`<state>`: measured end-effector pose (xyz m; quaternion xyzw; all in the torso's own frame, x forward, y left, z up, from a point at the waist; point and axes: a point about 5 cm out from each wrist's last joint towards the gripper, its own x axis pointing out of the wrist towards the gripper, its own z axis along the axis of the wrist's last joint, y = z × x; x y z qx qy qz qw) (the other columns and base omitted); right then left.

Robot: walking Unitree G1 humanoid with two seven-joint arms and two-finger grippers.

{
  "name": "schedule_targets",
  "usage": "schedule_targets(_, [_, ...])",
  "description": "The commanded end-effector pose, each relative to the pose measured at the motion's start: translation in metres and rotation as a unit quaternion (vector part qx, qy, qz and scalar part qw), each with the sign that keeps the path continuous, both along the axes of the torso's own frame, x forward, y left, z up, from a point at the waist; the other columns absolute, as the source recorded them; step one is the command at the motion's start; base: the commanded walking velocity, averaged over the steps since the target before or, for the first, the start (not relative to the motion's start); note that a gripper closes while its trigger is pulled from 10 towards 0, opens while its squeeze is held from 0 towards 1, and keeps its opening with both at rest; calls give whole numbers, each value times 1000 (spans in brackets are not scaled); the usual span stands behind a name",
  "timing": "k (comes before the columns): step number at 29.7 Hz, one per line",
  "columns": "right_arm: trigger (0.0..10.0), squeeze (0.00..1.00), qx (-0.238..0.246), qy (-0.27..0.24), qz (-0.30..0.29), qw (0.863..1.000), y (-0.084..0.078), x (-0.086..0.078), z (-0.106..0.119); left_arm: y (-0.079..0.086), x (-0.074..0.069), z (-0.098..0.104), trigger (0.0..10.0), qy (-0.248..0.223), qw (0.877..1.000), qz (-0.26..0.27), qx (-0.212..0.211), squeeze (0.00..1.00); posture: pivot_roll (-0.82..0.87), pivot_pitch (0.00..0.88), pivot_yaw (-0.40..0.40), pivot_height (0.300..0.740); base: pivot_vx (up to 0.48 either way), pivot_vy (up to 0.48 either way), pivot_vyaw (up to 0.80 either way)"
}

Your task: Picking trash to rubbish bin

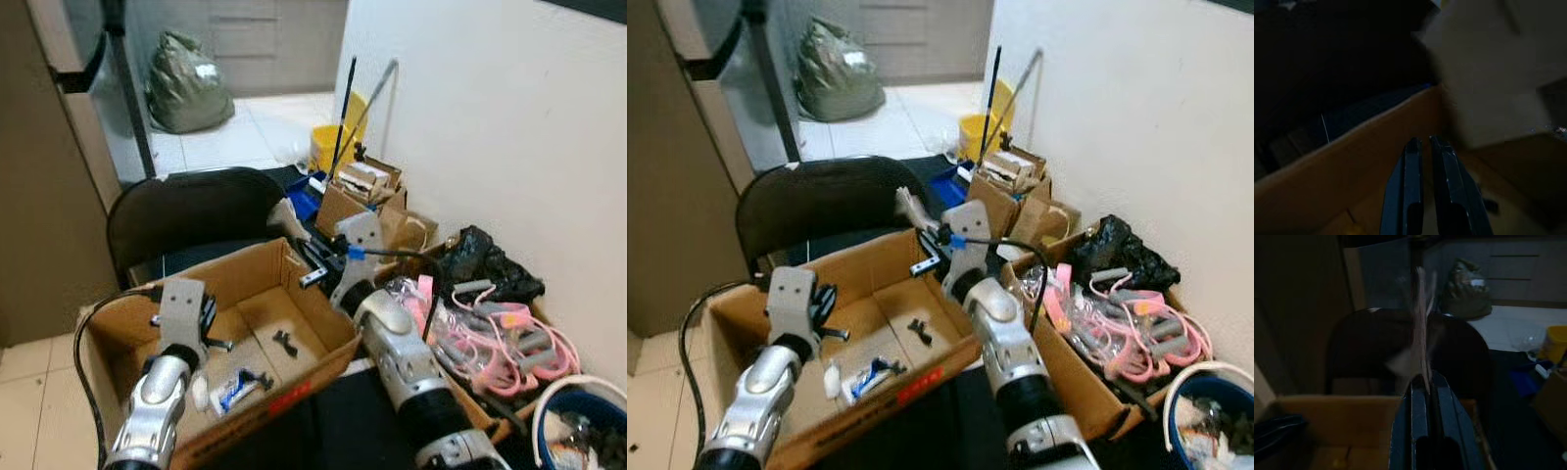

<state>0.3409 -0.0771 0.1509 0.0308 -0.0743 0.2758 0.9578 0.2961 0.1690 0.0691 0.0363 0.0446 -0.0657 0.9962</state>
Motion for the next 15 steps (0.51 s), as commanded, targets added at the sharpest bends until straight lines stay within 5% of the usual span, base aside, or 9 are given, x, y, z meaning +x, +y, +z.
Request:
schedule_targets(1, [10000, 0, -2, 10, -7, 1000, -3, -1, -5, -2, -2, -1, 10000, -1, 1000, -9, 11, 0, 37, 44, -22, 740, 0, 0, 0])
schedule_targets(15, [10000, 0, -44, 40, 5, 998, 0, -5, -26, -5, -2, -3, 10000, 14, 994, -40, 103, 0, 42, 44, -24, 740, 0, 0, 0])
